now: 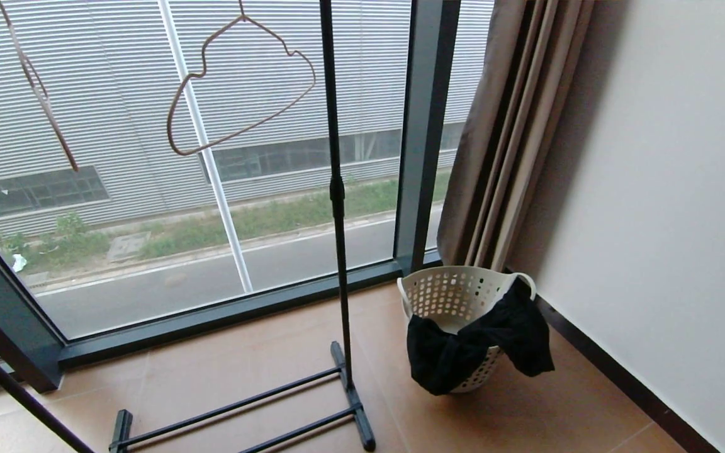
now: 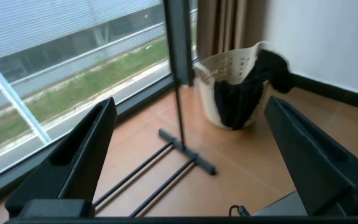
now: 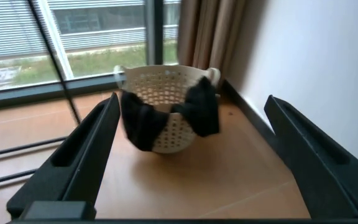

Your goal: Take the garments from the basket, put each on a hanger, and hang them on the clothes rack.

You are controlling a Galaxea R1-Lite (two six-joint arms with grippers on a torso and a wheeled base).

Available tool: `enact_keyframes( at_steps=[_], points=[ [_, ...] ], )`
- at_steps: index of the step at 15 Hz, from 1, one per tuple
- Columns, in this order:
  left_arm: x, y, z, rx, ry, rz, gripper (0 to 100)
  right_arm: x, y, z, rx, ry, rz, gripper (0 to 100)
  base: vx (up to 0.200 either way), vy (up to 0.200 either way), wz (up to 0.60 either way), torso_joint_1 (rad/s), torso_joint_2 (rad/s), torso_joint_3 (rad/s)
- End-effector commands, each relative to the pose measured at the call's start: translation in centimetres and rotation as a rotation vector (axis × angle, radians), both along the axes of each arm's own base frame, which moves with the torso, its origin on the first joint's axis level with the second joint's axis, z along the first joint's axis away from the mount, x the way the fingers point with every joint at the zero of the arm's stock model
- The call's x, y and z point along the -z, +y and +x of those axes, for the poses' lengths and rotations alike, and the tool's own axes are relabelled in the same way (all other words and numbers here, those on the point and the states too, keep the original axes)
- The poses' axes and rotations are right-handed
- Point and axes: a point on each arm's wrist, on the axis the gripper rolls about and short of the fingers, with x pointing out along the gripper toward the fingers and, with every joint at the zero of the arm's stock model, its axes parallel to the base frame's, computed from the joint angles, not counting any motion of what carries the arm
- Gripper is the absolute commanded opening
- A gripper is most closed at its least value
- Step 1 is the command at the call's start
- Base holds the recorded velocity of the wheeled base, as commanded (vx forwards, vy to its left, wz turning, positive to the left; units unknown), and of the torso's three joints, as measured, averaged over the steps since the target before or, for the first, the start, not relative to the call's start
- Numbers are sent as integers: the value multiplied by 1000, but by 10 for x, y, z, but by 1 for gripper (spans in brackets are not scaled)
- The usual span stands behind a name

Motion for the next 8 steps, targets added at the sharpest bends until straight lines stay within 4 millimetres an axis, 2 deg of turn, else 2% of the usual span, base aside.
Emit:
enact_keyframes(
  at_steps=[1, 3, 4, 8],
  points=[
    [0, 0, 0, 0, 2, 0, 100, 0, 0, 0, -2, 2, 0, 100, 0, -200, 0, 2, 2, 2],
    [0, 0, 0, -1, 2, 0, 100, 0, 0, 0, 0, 2, 0, 100, 0, -200, 0, 5, 0, 5],
    [0, 0, 0, 0, 2, 0, 100, 0, 0, 0, -2, 2, 0, 100, 200, -200, 0, 2, 2, -7],
    [0, 0, 0, 0, 2, 0, 100, 0, 0, 0, -2, 0, 0, 100, 200, 0, 0, 2, 2, 2]
  ],
)
